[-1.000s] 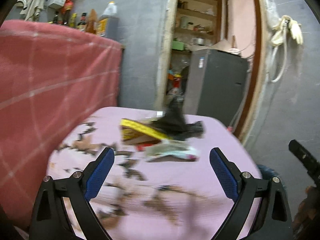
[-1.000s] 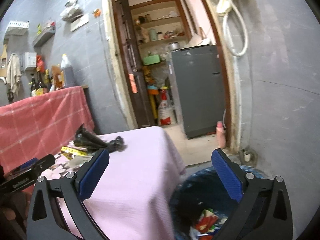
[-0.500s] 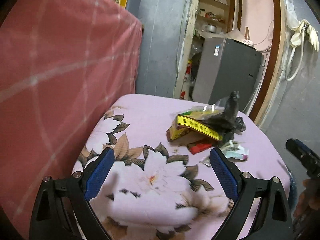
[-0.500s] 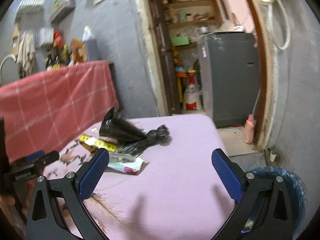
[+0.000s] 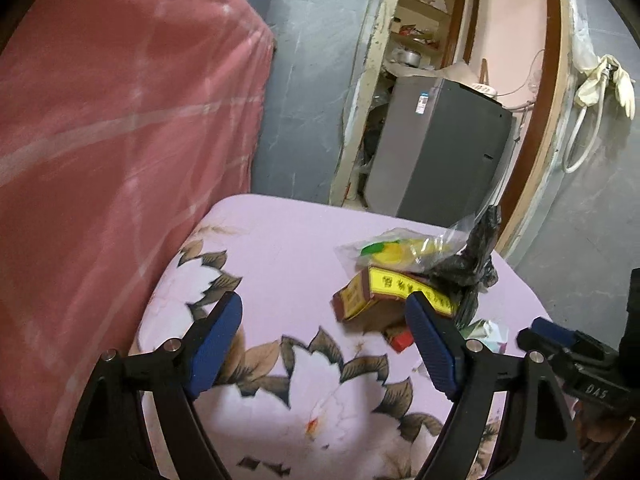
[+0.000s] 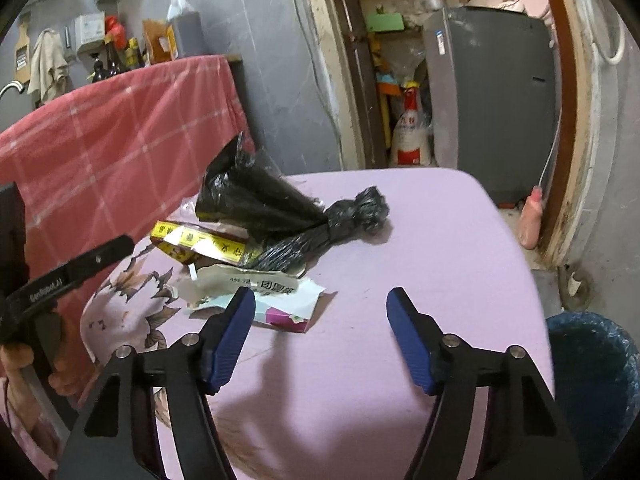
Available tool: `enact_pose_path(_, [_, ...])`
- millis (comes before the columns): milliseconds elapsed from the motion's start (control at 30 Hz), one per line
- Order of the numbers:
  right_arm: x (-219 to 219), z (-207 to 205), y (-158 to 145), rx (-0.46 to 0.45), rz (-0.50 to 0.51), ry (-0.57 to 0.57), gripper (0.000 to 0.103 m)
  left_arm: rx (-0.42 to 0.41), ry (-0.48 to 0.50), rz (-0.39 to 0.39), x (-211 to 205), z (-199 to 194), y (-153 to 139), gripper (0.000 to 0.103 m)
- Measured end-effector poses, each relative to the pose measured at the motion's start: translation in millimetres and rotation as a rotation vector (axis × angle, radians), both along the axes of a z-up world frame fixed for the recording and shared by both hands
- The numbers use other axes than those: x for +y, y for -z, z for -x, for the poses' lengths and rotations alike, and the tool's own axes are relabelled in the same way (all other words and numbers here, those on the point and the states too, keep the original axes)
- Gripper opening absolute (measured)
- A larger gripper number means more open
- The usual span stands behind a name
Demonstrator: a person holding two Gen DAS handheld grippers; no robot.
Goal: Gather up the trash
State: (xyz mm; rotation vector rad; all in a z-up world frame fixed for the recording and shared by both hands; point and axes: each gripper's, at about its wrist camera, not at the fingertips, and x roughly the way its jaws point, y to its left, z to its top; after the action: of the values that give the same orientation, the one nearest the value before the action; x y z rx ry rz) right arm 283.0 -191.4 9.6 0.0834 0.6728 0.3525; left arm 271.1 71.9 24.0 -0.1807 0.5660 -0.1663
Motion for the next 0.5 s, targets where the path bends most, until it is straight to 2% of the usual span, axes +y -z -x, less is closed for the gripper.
enact_pose_path(100, [7, -4, 2, 0.009, 0.011, -0.007, 0.062, -0.006, 0.010, 0.019, -3, -6, -2, 0.076])
enact_pose_path(167, [11, -6, 3, 0.017, 0.021, -0.012, 0.054, 0.003, 0.024, 0.040, -5, -10, -2, 0.069])
enact_pose_path(267, [14, -10, 8, 0.033, 0.026, -0.013, 0.052, 0.010, 0.047, 0.054, -10, -20, -5, 0.064])
enact_pose_path(400, [15, -12, 12, 0.053, 0.003, -0.023, 0.052, -0.005, 0.100, 0.037, -20, -28, -9, 0.063])
enact_pose_path(467, [13, -13, 13, 0.058, -0.008, -0.024, 0.052, -0.011, 0.126, 0.012, -25, -31, -9, 0.052])
enact_pose_path(500, [13, -13, 13, 0.062, -0.016, -0.024, 0.052, -0.006, 0.140, 0.009, -26, -33, -8, 0.050])
